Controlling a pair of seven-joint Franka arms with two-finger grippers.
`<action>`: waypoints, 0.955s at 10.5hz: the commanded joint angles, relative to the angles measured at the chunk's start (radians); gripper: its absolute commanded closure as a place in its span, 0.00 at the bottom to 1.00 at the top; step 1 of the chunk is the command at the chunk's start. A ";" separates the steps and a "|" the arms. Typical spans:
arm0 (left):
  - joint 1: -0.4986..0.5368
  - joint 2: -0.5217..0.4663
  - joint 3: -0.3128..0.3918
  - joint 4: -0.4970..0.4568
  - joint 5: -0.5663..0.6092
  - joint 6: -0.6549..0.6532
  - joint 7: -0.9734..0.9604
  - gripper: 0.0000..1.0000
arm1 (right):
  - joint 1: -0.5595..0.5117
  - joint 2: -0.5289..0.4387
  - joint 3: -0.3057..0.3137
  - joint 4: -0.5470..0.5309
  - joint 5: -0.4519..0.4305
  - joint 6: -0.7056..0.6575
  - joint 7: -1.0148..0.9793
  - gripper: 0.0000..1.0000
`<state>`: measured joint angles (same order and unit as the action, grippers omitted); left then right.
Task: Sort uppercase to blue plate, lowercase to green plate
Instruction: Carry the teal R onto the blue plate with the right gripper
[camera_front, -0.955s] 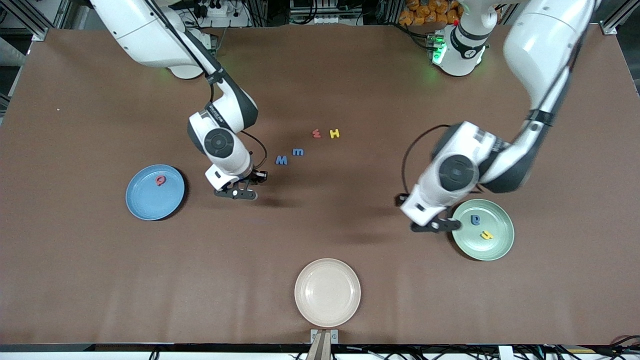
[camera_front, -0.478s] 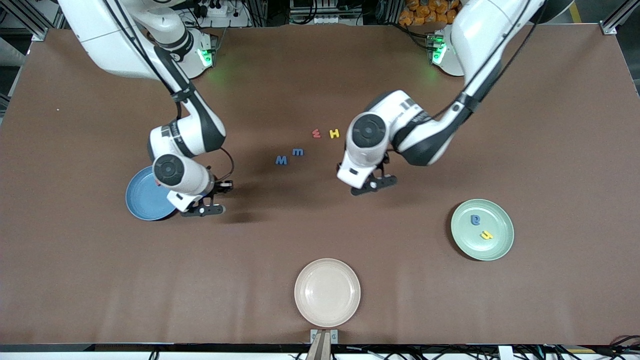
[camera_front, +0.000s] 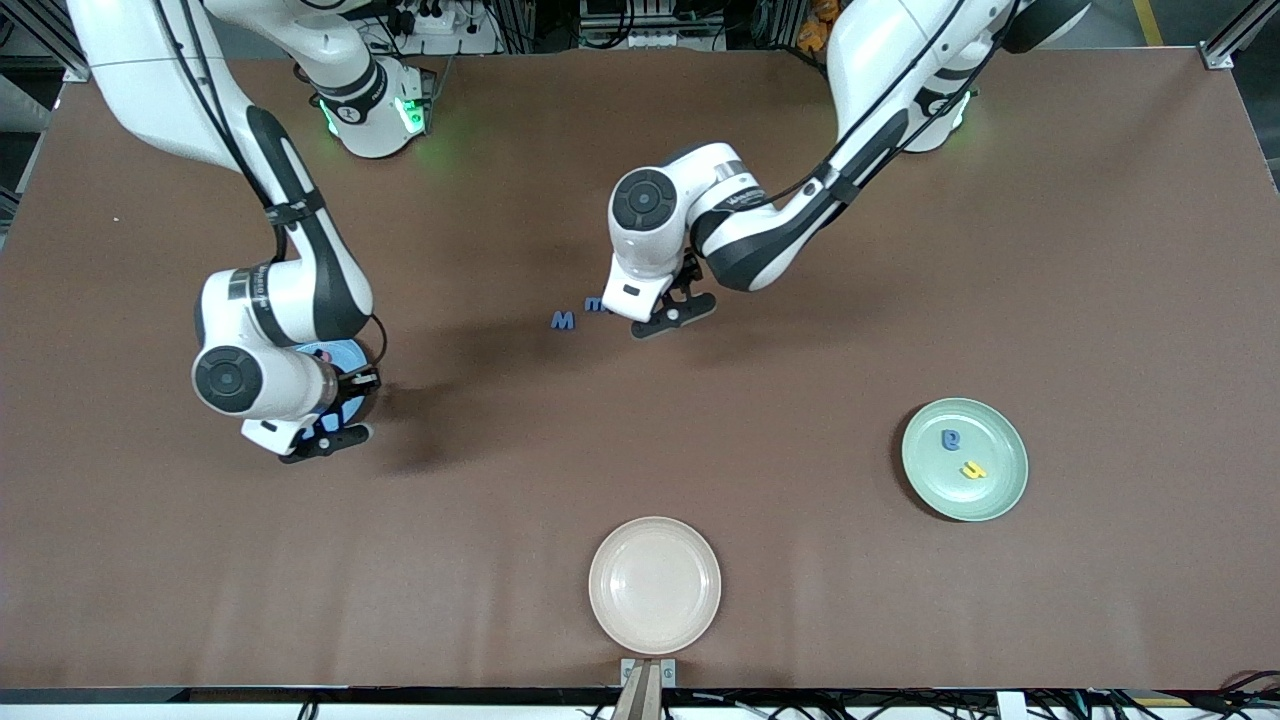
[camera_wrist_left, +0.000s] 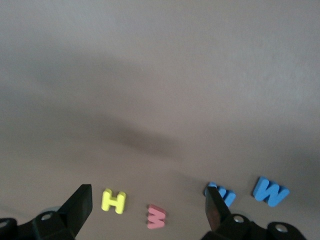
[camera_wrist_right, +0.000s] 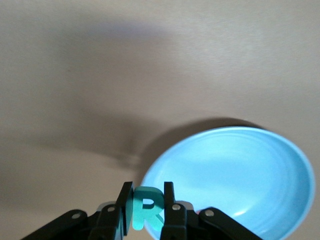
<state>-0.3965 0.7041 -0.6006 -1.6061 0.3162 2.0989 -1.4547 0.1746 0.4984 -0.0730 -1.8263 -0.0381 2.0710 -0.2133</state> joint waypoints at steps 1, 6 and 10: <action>-0.054 0.015 0.008 -0.030 -0.005 0.064 -0.068 0.00 | -0.003 -0.017 -0.060 -0.007 0.003 -0.006 -0.145 1.00; -0.091 0.015 0.010 -0.158 0.030 0.182 -0.124 0.00 | -0.029 -0.012 -0.073 -0.100 0.000 0.152 -0.202 1.00; -0.091 0.017 0.012 -0.192 0.047 0.259 -0.124 0.04 | -0.070 -0.011 -0.073 -0.198 0.018 0.299 -0.293 1.00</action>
<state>-0.4844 0.7371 -0.5946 -1.7763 0.3343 2.3243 -1.5551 0.1218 0.5061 -0.1544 -1.9927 -0.0374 2.3491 -0.4722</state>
